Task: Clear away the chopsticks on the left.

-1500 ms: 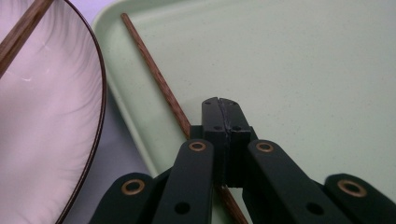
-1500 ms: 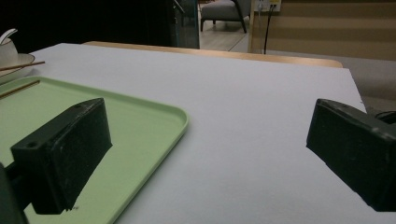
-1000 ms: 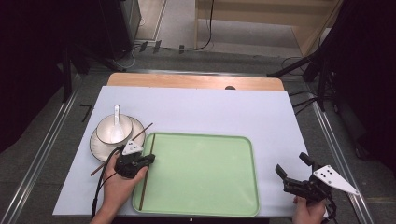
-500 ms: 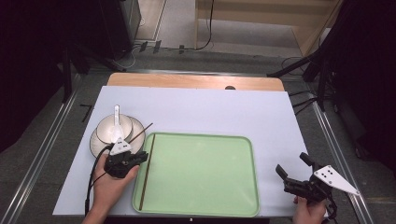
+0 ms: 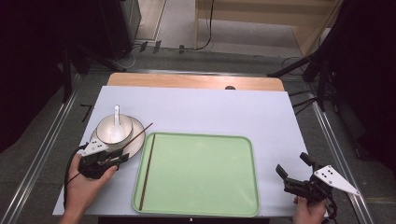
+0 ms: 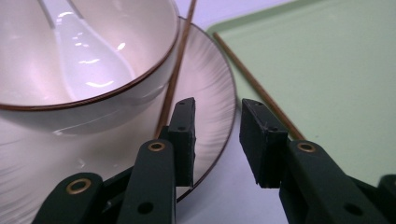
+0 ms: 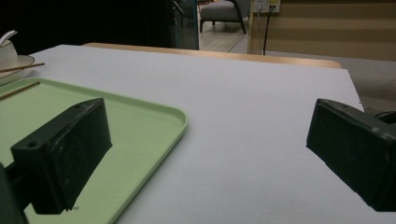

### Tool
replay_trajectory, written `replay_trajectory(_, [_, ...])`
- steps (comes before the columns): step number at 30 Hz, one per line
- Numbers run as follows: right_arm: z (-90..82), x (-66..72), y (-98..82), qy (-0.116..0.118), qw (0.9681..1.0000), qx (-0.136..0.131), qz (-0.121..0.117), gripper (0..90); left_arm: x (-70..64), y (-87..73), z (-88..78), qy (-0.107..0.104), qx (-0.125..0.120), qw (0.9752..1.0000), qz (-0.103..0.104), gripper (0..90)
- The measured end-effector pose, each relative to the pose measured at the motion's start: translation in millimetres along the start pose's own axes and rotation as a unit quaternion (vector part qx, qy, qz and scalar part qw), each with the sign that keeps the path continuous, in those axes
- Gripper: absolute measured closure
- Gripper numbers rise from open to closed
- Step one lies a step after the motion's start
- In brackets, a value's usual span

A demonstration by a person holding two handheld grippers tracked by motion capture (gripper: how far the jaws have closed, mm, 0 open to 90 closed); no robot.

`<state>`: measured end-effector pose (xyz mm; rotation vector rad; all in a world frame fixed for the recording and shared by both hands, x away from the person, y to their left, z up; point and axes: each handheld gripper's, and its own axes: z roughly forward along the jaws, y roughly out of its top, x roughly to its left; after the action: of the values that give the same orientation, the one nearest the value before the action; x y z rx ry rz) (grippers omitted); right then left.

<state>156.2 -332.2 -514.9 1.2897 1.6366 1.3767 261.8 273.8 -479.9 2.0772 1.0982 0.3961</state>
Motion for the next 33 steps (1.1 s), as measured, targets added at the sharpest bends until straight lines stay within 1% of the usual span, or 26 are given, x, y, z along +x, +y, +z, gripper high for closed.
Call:
replay_trajectory(3, [0.7,0.9,0.3,0.001,1.0000,0.002,-0.005,0.0,5.5,-1.5,-3.2,0.012,0.011,0.9999,0.002,69.4])
replay_trajectory(4, [0.7,0.9,0.3,0.001,1.0000,0.002,-0.005,0.0,6.7,-1.9,-4.1,0.020,0.015,0.9997,0.003,69.4])
replay_trajectory(9, [0.5,0.5,0.1,0.000,1.0000,0.001,-0.003,0.0,14.4,-2.9,-4.5,0.038,0.018,0.9991,-0.006,70.3])
replay_trajectory(10, [0.6,0.5,0.0,0.001,1.0000,0.001,-0.003,0.0,16.6,-2.9,-1.1,0.039,0.024,0.9990,-0.006,70.4])
replay_trajectory(11, [0.7,0.6,0.0,0.001,1.0000,0.001,-0.003,0.0,16.6,-2.9,-1.1,0.039,0.024,0.9990,-0.006,70.5])
replay_trajectory(13, [0.9,0.8,0.0,0.002,1.0000,0.002,-0.003,0.0,17.6,-2.8,4.1,0.039,0.031,0.9987,-0.003,70.7])
replay_trajectory(17, [1.1,1.9,0.1,0.001,1.0000,0.003,-0.005,0.0,18.1,-1.1,17.2,0.044,0.053,0.9976,0.005,73.5])
replay_trajectory(19, [1.0,1.7,0.1,0.002,1.0000,0.003,-0.005,0.0,17.7,-0.7,19.6,0.047,0.057,0.9973,0.007,74.4])
replay_trajectory(20, [0.9,1.4,0.0,0.002,1.0000,0.003,-0.005,0.0,17.7,-0.5,21.1,0.046,0.062,0.9970,0.011,78.0])
replay_trajectory(21, [0.9,1.3,-0.1,0.001,1.0000,0.002,-0.003,0.0,17.7,-0.4,21.8,0.046,0.064,0.9968,0.013,79.8])
replay_trajectory(23, [0.6,1.1,-0.2,0.001,1.0000,0.003,-0.003,0.0,17.4,0.2,22.0,0.033,0.067,0.9971,0.013,83.0])
replay_trajectory(24, [0.4,1.0,-0.3,0.001,1.0000,0.003,-0.003,0.0,15.5,0.7,22.2,0.035,0.069,0.9968,0.018,85.0])
replay_trajectory(28, [0.0,0.8,-0.2,-0.001,1.0000,0.002,-0.003,0.0,13.1,1.6,21.1,0.034,0.069,0.9968,0.021,85.3])
replay_trajectory(31, [0.0,1.1,-0.1,0.000,1.0000,0.002,-0.004,0.0,10.1,4.7,15.6,0.021,0.056,0.9981,0.016,85.3])
replay_trajectory(33, [0.2,1.0,-0.1,0.001,1.0000,0.001,-0.004,0.0,7.5,7.0,12.3,0.016,0.051,0.9985,0.013,85.4])
